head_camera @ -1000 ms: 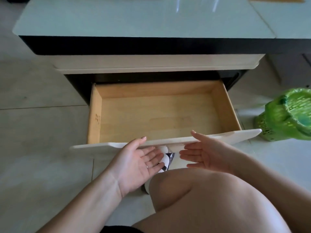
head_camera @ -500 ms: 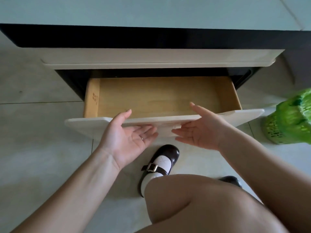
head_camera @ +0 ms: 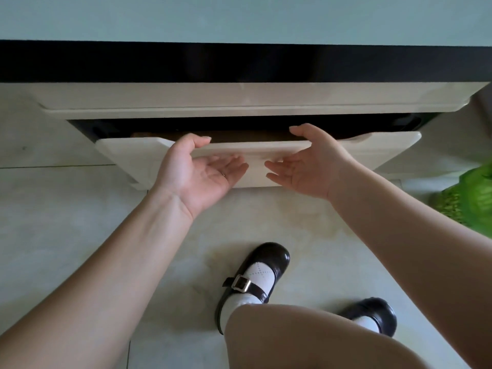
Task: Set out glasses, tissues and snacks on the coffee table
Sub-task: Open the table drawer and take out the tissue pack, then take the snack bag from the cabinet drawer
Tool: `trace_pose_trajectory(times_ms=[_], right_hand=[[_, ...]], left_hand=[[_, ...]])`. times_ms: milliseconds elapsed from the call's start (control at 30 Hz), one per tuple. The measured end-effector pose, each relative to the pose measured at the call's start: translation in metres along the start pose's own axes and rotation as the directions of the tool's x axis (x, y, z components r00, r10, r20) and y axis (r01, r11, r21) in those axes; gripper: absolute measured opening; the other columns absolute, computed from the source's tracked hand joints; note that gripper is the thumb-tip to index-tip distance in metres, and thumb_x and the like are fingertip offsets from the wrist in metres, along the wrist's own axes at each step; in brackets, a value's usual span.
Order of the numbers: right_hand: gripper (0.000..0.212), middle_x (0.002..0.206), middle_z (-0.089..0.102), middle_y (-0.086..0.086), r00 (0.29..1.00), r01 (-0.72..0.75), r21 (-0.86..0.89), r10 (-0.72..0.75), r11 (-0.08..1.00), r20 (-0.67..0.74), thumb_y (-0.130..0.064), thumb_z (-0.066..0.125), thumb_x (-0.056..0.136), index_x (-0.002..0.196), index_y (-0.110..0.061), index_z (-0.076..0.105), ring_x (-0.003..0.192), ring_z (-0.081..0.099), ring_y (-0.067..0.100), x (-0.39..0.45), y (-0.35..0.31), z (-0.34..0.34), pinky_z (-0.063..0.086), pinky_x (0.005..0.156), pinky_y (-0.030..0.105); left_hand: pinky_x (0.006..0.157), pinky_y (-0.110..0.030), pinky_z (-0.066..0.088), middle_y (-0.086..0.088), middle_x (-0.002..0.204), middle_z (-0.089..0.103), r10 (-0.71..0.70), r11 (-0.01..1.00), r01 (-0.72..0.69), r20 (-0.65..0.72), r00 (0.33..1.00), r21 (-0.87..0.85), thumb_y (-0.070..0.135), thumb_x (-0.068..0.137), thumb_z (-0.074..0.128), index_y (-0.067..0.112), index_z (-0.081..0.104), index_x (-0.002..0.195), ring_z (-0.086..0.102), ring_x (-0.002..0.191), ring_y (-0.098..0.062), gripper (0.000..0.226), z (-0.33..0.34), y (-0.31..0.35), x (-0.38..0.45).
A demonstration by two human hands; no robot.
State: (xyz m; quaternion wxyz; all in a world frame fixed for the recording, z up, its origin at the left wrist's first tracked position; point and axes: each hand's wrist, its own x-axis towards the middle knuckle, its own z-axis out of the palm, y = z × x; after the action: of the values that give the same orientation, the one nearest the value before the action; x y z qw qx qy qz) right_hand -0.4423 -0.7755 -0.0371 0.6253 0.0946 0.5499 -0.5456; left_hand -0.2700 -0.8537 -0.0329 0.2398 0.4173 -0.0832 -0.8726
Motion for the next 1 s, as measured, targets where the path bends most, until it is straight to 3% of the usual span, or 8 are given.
trace_pose_trajectory(times_ms=[67,133,333,467,600,733,867,1000], right_hand=[[0.049,0.131,0.050,0.020,1.000,0.023,-0.009,-0.023,1.000,0.020,-0.030,0.057,0.086,0.114,0.009,0.048,0.110,0.061,0.030,0.004,-0.002,0.001,0.048,0.095,0.044],[0.035,0.133,0.049,0.018,0.998,0.054,-0.012,-0.054,0.998,0.022,-0.028,0.057,0.086,0.097,0.004,0.052,0.112,0.060,0.028,0.009,-0.002,0.002,0.048,0.095,0.044],[0.035,0.113,0.050,0.009,0.994,0.107,-0.075,-0.106,0.991,0.023,-0.028,0.056,0.088,0.113,-0.004,0.053,0.107,0.061,0.022,0.018,0.004,-0.004,0.046,0.098,0.041],[0.013,0.130,0.052,0.002,0.968,0.245,-0.129,-0.249,0.961,-0.019,-0.027,0.052,0.093,0.101,-0.021,0.060,0.114,0.057,0.018,-0.012,0.004,-0.034,0.041,0.104,0.043],[0.020,0.122,0.062,-0.003,0.884,0.388,-0.250,-0.435,0.887,-0.171,-0.024,0.052,0.093,0.111,-0.024,0.061,0.113,0.059,0.011,-0.081,-0.014,-0.099,0.043,0.102,0.038],[0.017,0.117,0.064,0.001,0.777,0.484,-0.248,-0.543,0.839,-0.318,-0.022,0.053,0.093,0.106,-0.023,0.063,0.114,0.059,0.015,-0.140,-0.030,-0.165,0.045,0.094,0.036],[0.018,0.112,0.064,0.003,0.704,0.605,-0.111,-0.595,0.788,-0.388,-0.016,0.051,0.093,0.106,-0.019,0.062,0.108,0.060,0.017,-0.180,-0.032,-0.242,0.044,0.098,0.039],[0.018,0.103,0.066,0.000,0.633,0.708,0.060,-0.594,0.703,-0.496,-0.014,0.052,0.091,0.103,-0.019,0.063,0.104,0.061,0.015,-0.209,-0.019,-0.325,0.046,0.094,0.037]], left_hand=[[0.083,-0.052,0.053,-0.025,0.134,0.048,0.017,1.000,-0.017,0.003,1.000,-0.001,0.017,0.088,0.047,-0.009,0.038,0.130,0.060,0.110,-0.038,0.050,0.003,0.004,0.007],[0.082,-0.054,0.053,-0.024,0.135,0.047,0.026,1.000,-0.026,0.001,1.000,-0.009,0.015,0.088,0.047,-0.009,0.038,0.131,0.059,0.111,-0.037,0.050,0.006,0.007,0.013],[0.083,-0.054,0.051,-0.019,0.123,0.055,-0.012,0.999,0.012,0.009,1.000,0.038,0.017,0.088,0.045,-0.009,0.038,0.132,0.061,0.107,-0.033,0.052,0.010,0.006,0.020],[0.088,-0.054,0.049,-0.008,0.111,0.061,-0.140,0.971,0.107,0.146,0.979,0.215,0.022,0.090,0.046,0.012,0.047,0.118,0.065,0.097,-0.027,0.030,0.029,-0.023,0.012],[0.093,-0.041,0.046,0.001,0.103,0.066,-0.311,0.833,0.105,0.303,0.901,0.544,0.023,0.091,0.048,0.024,0.055,0.103,0.065,0.092,-0.015,0.013,0.089,-0.065,0.005],[0.093,-0.036,0.046,0.000,0.105,0.065,-0.400,0.586,-0.101,0.395,0.827,0.804,0.018,0.094,0.049,0.022,0.056,0.104,0.063,0.092,-0.014,0.013,0.165,-0.128,-0.013],[0.090,-0.035,0.047,0.001,0.099,0.065,-0.504,0.373,-0.245,0.417,0.757,0.895,0.015,0.095,0.046,0.019,0.057,0.104,0.062,0.090,-0.013,0.015,0.229,-0.213,-0.016],[0.077,-0.030,0.048,0.004,0.086,0.066,-0.570,0.305,-0.232,0.372,0.732,0.924,0.012,0.094,0.048,0.020,0.058,0.096,0.063,0.077,-0.009,0.013,0.275,-0.311,-0.003]])
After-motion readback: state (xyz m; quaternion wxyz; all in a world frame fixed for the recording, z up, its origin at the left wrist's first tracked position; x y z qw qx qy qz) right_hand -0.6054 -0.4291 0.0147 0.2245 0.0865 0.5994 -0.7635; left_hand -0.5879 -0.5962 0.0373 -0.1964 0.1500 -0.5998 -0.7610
